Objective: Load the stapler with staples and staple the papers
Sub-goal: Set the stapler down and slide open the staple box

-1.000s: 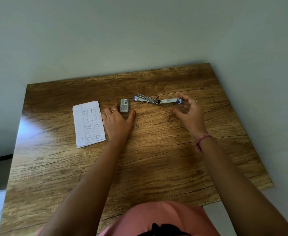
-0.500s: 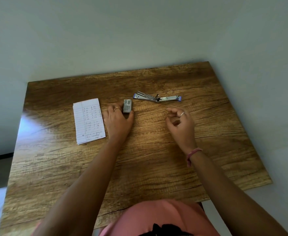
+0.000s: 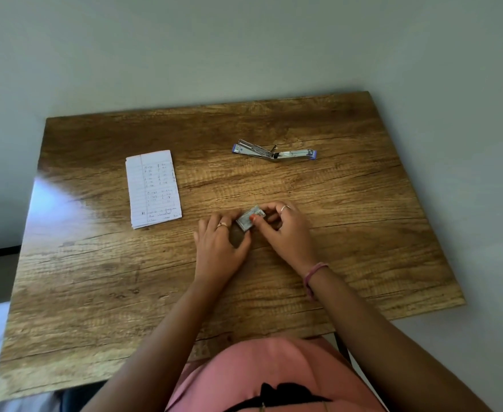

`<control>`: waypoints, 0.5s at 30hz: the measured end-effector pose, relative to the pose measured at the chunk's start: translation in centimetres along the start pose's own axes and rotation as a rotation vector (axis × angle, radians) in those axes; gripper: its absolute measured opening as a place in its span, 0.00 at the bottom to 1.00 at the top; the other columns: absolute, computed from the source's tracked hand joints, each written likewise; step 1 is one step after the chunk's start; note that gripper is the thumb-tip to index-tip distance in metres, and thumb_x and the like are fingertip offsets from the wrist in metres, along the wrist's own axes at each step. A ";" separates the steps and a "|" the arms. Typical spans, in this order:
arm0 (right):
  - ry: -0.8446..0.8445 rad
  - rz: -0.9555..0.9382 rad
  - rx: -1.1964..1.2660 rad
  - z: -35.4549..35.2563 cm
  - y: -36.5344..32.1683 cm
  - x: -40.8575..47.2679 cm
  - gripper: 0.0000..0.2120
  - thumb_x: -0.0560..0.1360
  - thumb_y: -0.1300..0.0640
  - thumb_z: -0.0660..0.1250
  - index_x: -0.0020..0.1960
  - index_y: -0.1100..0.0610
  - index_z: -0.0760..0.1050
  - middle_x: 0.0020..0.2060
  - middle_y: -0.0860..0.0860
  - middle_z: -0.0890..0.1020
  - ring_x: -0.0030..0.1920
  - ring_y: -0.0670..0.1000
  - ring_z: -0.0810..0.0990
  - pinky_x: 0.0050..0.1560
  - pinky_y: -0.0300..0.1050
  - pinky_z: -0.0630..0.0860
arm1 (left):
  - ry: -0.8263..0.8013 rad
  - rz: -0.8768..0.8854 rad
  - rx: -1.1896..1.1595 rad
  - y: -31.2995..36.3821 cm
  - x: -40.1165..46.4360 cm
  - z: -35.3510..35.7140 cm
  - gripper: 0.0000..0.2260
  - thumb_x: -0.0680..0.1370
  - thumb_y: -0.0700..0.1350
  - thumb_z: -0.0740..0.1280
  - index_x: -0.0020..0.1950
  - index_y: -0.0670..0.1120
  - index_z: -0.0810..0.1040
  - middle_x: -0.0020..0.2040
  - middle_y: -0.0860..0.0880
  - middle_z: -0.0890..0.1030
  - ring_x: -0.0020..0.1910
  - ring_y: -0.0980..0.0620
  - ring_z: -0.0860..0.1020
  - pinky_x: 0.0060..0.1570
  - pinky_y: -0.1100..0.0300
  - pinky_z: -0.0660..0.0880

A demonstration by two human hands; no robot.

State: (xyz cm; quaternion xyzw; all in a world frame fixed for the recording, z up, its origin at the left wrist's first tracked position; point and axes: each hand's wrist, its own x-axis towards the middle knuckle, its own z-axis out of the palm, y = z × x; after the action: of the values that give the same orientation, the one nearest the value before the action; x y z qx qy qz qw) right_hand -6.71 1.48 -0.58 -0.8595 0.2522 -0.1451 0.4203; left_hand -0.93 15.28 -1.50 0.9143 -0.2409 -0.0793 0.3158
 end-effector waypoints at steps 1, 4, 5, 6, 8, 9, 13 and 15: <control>-0.013 0.024 -0.003 0.0 -0.2 0.2 0.13 0.71 0.48 0.72 0.51 0.55 0.79 0.45 0.48 0.78 0.41 0.41 0.76 0.40 0.27 0.72 | 0.006 0.003 -0.013 0.0 0.0 -0.1 0.21 0.73 0.52 0.69 0.66 0.49 0.74 0.58 0.51 0.76 0.58 0.49 0.69 0.56 0.56 0.62; -0.078 0.163 -0.025 -0.5 -0.9 1.1 0.13 0.69 0.47 0.74 0.47 0.53 0.78 0.39 0.46 0.79 0.37 0.42 0.76 0.36 0.31 0.72 | 0.012 0.005 -0.063 0.0 0.2 -0.3 0.20 0.73 0.51 0.70 0.64 0.50 0.75 0.58 0.54 0.78 0.57 0.50 0.70 0.54 0.59 0.60; -0.106 0.221 -0.027 -0.7 -1.1 1.4 0.13 0.68 0.46 0.74 0.46 0.53 0.78 0.37 0.45 0.79 0.37 0.42 0.76 0.35 0.33 0.72 | 0.013 0.003 -0.081 0.0 0.2 -0.3 0.20 0.72 0.51 0.70 0.64 0.51 0.75 0.59 0.55 0.78 0.57 0.51 0.70 0.54 0.60 0.60; -0.129 0.274 -0.022 -0.9 -1.2 1.6 0.12 0.68 0.46 0.75 0.45 0.52 0.78 0.37 0.45 0.79 0.36 0.43 0.77 0.35 0.34 0.71 | 0.014 0.001 -0.091 0.0 0.2 -0.4 0.20 0.72 0.51 0.70 0.63 0.51 0.75 0.59 0.55 0.78 0.57 0.51 0.70 0.53 0.60 0.59; -0.149 0.353 0.024 -0.9 -1.3 1.8 0.13 0.67 0.47 0.76 0.45 0.53 0.78 0.36 0.46 0.80 0.35 0.43 0.78 0.34 0.35 0.70 | 0.006 0.003 -0.093 -0.2 0.3 -0.4 0.20 0.73 0.51 0.70 0.64 0.52 0.74 0.60 0.56 0.78 0.57 0.52 0.70 0.53 0.60 0.59; -0.152 0.379 0.062 -0.8 -1.3 1.7 0.14 0.66 0.48 0.77 0.46 0.54 0.79 0.35 0.47 0.81 0.33 0.43 0.79 0.33 0.36 0.71 | -0.004 0.003 -0.095 -0.3 0.3 -0.5 0.20 0.73 0.51 0.70 0.64 0.52 0.74 0.60 0.57 0.78 0.57 0.53 0.70 0.52 0.61 0.59; -0.171 0.459 0.116 -1.2 -1.8 1.4 0.12 0.65 0.49 0.78 0.42 0.52 0.79 0.32 0.47 0.80 0.28 0.44 0.76 0.29 0.37 0.71 | -0.056 0.044 -0.133 -0.7 0.6 -1.1 0.19 0.73 0.53 0.70 0.64 0.53 0.74 0.60 0.58 0.78 0.56 0.55 0.71 0.54 0.59 0.63; -0.193 0.486 0.110 -1.6 -1.9 1.4 0.11 0.65 0.48 0.77 0.41 0.51 0.78 0.35 0.45 0.80 0.26 0.44 0.74 0.26 0.36 0.70 | -0.088 0.080 -0.143 -0.9 0.9 -1.7 0.19 0.73 0.53 0.71 0.63 0.53 0.75 0.57 0.58 0.79 0.52 0.57 0.71 0.54 0.57 0.68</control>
State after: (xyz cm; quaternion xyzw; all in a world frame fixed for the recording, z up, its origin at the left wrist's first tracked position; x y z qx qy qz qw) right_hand -5.68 0.67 1.99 -0.7594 0.4016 0.0292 0.5111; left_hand 0.73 16.41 -0.72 0.8747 -0.2846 -0.1235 0.3723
